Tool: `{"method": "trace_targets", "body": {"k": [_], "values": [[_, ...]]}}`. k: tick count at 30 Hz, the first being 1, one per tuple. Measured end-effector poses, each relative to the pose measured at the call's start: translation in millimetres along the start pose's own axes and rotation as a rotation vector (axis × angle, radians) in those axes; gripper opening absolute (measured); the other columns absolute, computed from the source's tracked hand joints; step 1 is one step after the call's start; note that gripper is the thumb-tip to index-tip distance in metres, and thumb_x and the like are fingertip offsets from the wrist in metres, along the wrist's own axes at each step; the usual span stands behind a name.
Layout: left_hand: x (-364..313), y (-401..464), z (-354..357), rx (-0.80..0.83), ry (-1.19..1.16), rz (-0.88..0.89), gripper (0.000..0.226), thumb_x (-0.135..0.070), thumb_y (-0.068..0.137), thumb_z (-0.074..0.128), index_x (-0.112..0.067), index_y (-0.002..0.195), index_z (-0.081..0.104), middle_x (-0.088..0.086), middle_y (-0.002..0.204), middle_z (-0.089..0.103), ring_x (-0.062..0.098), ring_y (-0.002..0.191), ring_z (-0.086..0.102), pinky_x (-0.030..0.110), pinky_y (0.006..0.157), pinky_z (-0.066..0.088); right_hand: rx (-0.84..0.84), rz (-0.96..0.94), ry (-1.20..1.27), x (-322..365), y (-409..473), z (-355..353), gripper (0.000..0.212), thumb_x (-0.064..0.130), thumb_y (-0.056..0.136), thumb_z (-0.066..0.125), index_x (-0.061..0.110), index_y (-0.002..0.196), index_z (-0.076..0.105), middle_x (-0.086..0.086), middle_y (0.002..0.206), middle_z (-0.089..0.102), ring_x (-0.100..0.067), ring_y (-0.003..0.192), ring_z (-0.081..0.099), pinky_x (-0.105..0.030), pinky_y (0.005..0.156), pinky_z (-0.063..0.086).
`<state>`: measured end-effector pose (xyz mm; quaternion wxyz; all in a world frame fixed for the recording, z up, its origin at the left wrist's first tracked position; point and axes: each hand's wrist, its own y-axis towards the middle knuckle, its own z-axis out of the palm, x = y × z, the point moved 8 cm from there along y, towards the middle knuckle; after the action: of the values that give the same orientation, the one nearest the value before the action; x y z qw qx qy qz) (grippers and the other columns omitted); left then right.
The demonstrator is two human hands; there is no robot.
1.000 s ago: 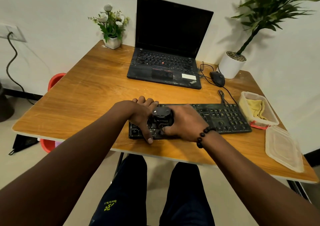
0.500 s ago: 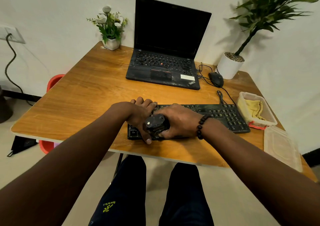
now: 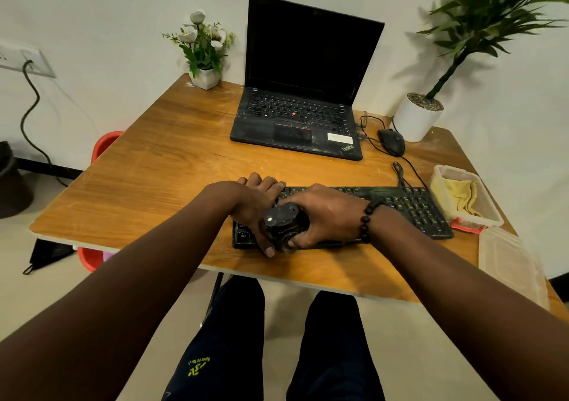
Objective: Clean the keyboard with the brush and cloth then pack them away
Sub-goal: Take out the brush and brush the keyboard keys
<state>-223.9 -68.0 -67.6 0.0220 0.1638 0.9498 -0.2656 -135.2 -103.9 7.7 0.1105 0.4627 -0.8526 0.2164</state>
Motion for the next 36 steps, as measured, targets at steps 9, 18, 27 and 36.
{"method": "trace_targets", "body": {"k": [9,18,27,36], "values": [[0,-3,0,-0.011,-0.044,0.009,0.151,-0.080,0.047,0.079,-0.027,0.157,-0.010,-0.005,0.160,0.003,0.029,0.142,0.007,0.055,0.118,0.016,-0.045,-0.005,0.022,-1,3,-2,0.033,0.029,0.078,0.076,0.032,0.101,0.054,0.014,0.091,0.061,-0.002,0.081,0.056,-0.012,0.063,0.046],[4,-9,-1,-0.001,-0.124,-0.047,0.138,-0.070,0.049,0.086,-0.033,0.154,0.004,-0.007,0.134,0.019,0.027,0.134,0.017,0.051,0.113,0.028,-0.041,-0.023,-0.153,5,14,-14,0.036,0.028,0.078,0.075,0.019,0.108,0.059,0.010,0.085,0.060,-0.008,0.077,0.056,-0.021,0.064,0.051],[4,-3,2,0.013,-0.053,-0.032,0.152,-0.084,0.041,0.078,-0.032,0.157,-0.005,-0.007,0.155,0.006,0.030,0.140,0.010,0.056,0.116,0.022,0.028,-0.005,-0.321,2,15,-4,0.038,0.032,0.077,0.073,0.023,0.110,0.055,0.010,0.089,0.056,-0.011,0.080,0.055,-0.024,0.061,0.047],[-2,-12,-2,0.004,-0.069,-0.005,0.143,-0.072,0.055,0.082,-0.030,0.158,-0.008,-0.009,0.156,0.004,0.027,0.139,0.008,0.053,0.117,0.017,-0.128,0.060,-0.104,-9,7,-5,0.041,0.030,0.076,0.076,0.025,0.112,0.058,0.010,0.095,0.064,-0.009,0.082,0.059,-0.026,0.069,0.052]]}}
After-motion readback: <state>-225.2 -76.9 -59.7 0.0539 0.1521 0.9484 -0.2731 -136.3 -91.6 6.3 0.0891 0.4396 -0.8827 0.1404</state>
